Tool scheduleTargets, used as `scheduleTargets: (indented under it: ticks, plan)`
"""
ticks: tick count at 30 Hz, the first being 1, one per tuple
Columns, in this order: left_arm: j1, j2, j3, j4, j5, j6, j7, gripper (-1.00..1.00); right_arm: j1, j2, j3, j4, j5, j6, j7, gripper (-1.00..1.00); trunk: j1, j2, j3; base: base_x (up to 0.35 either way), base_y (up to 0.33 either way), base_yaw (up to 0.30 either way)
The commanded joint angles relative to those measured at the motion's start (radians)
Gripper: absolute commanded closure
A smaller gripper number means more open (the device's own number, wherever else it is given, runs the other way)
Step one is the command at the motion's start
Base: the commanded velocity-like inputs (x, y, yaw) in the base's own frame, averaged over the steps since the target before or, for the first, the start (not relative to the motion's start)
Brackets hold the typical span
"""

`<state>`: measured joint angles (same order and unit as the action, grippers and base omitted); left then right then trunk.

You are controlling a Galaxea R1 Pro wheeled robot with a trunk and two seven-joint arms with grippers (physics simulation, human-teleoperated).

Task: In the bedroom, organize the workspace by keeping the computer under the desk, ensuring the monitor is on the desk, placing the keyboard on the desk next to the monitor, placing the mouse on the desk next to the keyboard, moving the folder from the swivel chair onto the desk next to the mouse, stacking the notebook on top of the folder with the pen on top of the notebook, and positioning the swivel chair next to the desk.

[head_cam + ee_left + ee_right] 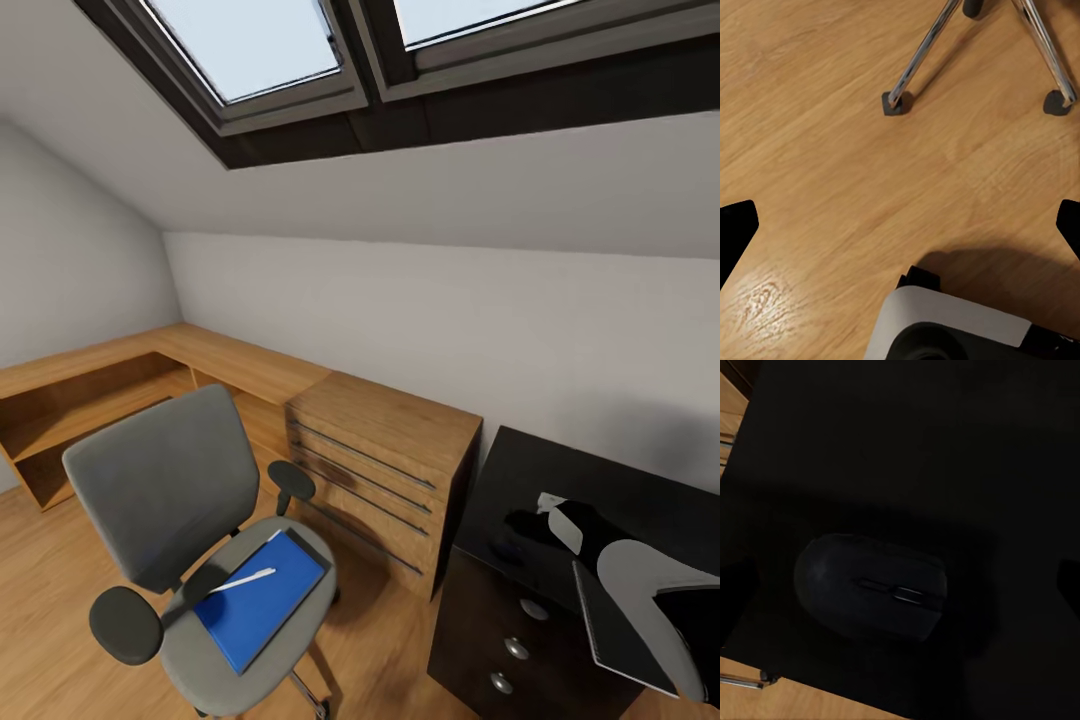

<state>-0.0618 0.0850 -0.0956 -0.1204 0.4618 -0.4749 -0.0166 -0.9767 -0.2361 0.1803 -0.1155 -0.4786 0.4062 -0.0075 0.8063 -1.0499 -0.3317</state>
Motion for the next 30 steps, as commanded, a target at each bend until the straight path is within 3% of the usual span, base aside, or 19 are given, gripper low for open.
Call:
scheduleTargets:
  ticks: [1, 11, 25, 30]
  plan:
    - [-0.001, 0.0, -0.008, 0.001, 0.011, -0.003, -0.002, -1.0, 0.0, -0.001, 0.008, -0.002, -0.008, 0.005, -0.001, -1.0, 0.004, -0.008, -0.004, 0.0, 0.0, 0.0]
    - [-0.001, 0.0, -0.009, 0.001, 0.011, -0.003, 0.0, -1.0, 0.0, 0.001, 0.008, 0.004, -0.008, 0.005, 0.0, -1.0, 0.008, -0.015, -0.008, 0.0, 0.0, 0.0]
    - [-0.001, 0.001, -0.008, 0.001, 0.011, -0.004, 0.0, -1.0, 0.0, 0.004, 0.008, 0.014, -0.008, 0.005, 0.0, -1.0, 0.061, -0.113, -0.051, 0.0, 0.0, 0.0]
    - [-0.001, 0.001, -0.007, 0.001, 0.011, -0.004, 0.0, -1.0, 0.0, 0.004, 0.008, 0.016, -0.008, 0.005, 0.0, -1.0, 0.061, -0.113, -0.051, 0.0, 0.0, 0.0]
